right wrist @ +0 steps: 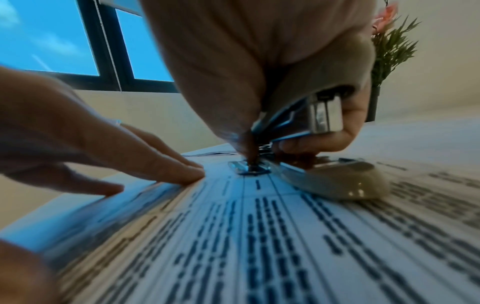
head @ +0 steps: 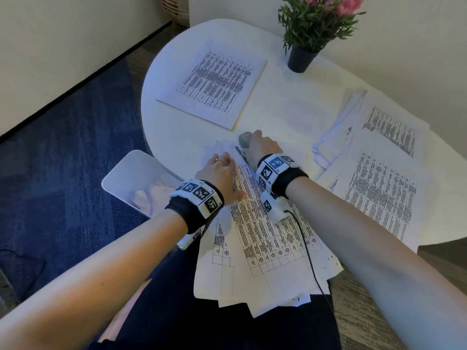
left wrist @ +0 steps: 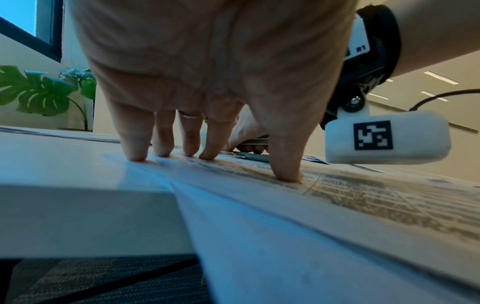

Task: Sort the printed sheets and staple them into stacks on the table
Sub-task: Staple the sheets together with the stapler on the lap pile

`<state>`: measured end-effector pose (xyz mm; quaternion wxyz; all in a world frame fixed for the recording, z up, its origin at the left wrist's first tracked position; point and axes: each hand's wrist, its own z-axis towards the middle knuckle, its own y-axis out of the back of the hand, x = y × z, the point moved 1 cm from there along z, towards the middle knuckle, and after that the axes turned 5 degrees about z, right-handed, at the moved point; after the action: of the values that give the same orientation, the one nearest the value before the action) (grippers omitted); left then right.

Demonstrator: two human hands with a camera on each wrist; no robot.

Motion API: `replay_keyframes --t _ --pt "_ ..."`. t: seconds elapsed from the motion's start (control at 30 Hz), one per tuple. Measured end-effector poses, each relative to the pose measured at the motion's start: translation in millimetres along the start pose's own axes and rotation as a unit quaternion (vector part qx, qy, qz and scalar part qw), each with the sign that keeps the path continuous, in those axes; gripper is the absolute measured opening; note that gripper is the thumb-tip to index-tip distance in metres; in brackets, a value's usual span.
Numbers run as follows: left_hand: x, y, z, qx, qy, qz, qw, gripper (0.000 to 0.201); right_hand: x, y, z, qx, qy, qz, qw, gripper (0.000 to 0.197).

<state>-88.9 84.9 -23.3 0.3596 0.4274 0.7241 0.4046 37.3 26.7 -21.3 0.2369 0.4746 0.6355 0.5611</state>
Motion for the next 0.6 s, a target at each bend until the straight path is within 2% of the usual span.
replay_keyframes --t 0.27,0.5,0.6 --pt "2 3 3 -0.005 0.001 -0.007 1.000 0.096 7 2 3 -0.015 -0.002 0.003 1.000 0.038" --pt "1 3 3 -0.004 -0.007 -0.001 1.000 0.097 1 14 15 0.024 -0.038 0.068 0.997 0.048" --pt "-3 1 4 0.003 -0.026 -0.007 1.000 0.098 -8 19 12 0.018 -0.029 0.066 0.997 0.048"
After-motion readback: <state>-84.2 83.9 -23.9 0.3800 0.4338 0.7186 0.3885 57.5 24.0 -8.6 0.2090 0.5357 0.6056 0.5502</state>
